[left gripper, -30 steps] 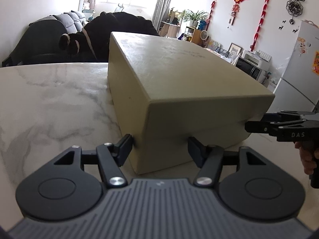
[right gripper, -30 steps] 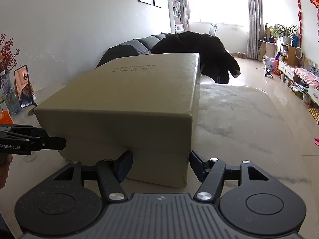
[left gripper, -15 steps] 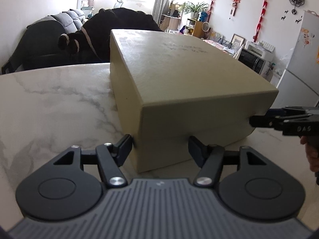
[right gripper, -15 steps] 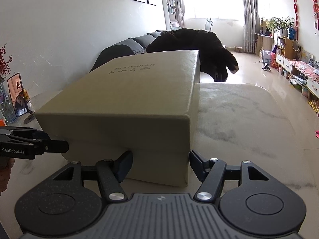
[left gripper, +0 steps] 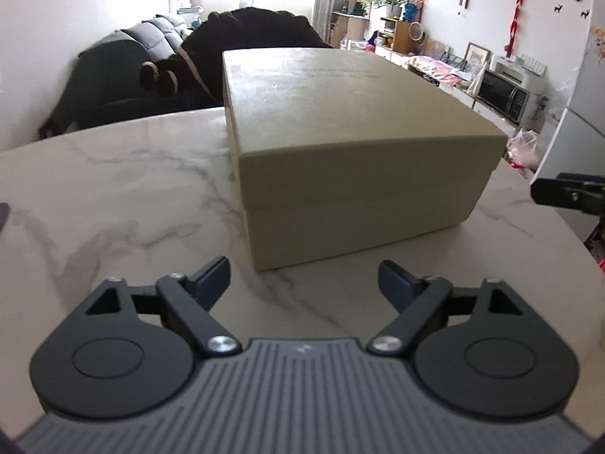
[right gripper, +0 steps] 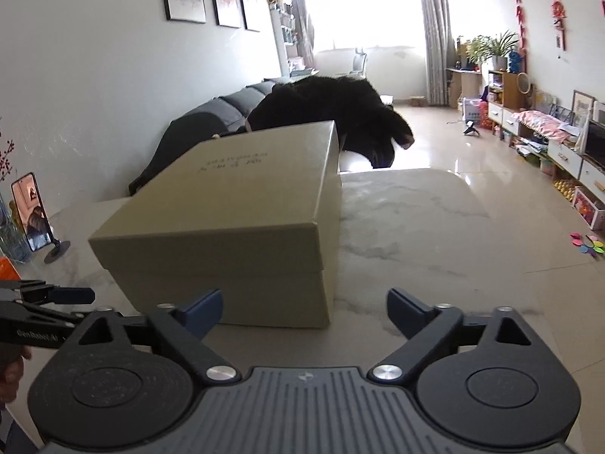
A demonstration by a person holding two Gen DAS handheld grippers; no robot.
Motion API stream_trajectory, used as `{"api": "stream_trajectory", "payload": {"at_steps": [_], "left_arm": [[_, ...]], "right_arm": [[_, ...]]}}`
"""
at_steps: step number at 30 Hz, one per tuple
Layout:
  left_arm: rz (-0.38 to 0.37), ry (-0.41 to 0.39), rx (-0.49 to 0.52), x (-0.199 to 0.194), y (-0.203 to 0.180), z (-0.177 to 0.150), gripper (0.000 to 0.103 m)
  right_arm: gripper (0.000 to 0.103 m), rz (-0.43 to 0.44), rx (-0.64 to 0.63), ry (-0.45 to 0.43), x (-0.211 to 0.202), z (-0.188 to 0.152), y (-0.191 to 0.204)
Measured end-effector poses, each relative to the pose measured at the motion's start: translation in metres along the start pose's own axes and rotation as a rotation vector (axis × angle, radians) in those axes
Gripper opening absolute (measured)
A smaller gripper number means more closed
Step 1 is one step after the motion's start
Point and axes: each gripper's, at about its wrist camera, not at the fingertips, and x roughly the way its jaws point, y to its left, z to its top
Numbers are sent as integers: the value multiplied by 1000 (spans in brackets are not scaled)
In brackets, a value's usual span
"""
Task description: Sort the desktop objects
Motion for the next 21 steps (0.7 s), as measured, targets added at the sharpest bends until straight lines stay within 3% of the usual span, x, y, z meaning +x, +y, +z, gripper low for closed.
{"api": "stream_trajectory", "payload": {"at_steps": [2,11,15,21], "left_arm": [[31,1,-12,-7,-4,0,103],[125,-35,-55,-37,-14,-5,103],[195,-32,-55,-41,-16,-6,103],[209,7,-59,-46,-19,-8,103]], "right_arm": [[102,-18,-11,-14,-10,-1,8],[103,-163,-84,-33,-49,-15,50],[103,-186,-55,-63,-63,-23,59],[103,-212,44,-84,-74,-29,66]]}}
